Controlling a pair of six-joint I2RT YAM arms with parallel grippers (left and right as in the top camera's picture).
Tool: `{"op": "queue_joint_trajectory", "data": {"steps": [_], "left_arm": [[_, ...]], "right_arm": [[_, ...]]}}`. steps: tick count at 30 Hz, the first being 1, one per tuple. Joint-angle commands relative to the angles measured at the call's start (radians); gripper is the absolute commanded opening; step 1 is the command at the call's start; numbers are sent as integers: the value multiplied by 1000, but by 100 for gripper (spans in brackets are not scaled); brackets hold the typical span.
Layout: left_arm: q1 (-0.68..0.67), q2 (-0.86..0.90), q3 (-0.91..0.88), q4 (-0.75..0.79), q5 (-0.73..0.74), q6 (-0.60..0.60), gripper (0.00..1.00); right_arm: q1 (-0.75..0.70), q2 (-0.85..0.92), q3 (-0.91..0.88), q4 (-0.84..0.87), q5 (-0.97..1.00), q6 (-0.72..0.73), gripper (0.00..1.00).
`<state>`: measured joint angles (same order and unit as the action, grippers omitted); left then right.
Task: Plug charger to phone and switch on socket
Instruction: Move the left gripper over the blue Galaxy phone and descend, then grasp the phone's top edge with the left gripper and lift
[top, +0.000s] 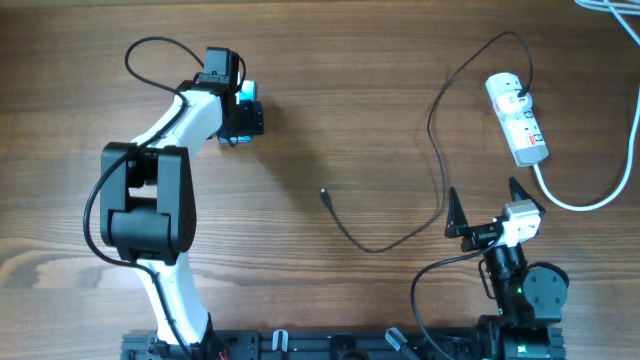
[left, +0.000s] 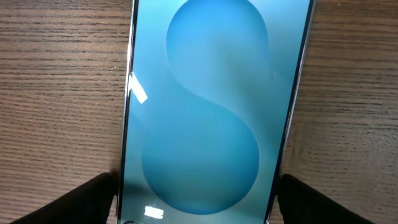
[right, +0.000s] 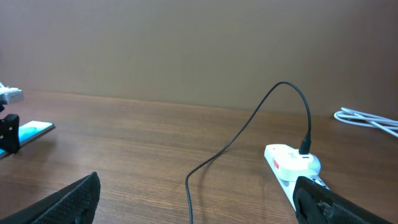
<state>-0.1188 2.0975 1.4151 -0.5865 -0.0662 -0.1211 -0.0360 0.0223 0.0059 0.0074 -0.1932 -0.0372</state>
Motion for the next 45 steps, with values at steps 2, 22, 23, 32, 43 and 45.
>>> {"op": "queue_joint_trajectory", "data": {"steps": [2,22,23,32,43,45], "left_arm": [[-4,43,-11,-70,47,9,66],[-4,43,-11,-514,256,2,100],[-4,43,-11,-483,256,2,100],[-4,43,-11,-430,257,-4,100],[-4,43,-11,-415,234,-101,100],[-4,43,-11,-414,200,-104,100]], "right_arm": [[-4,-5,-1,5,12,14,100],[-4,-5,-1,5,12,13,100],[-4,-5,-1,5,12,13,100],[-4,-5,-1,5,12,14,100],[-4,-5,-1,5,12,13,100],[-4,-5,-1,5,12,13,100]]}}
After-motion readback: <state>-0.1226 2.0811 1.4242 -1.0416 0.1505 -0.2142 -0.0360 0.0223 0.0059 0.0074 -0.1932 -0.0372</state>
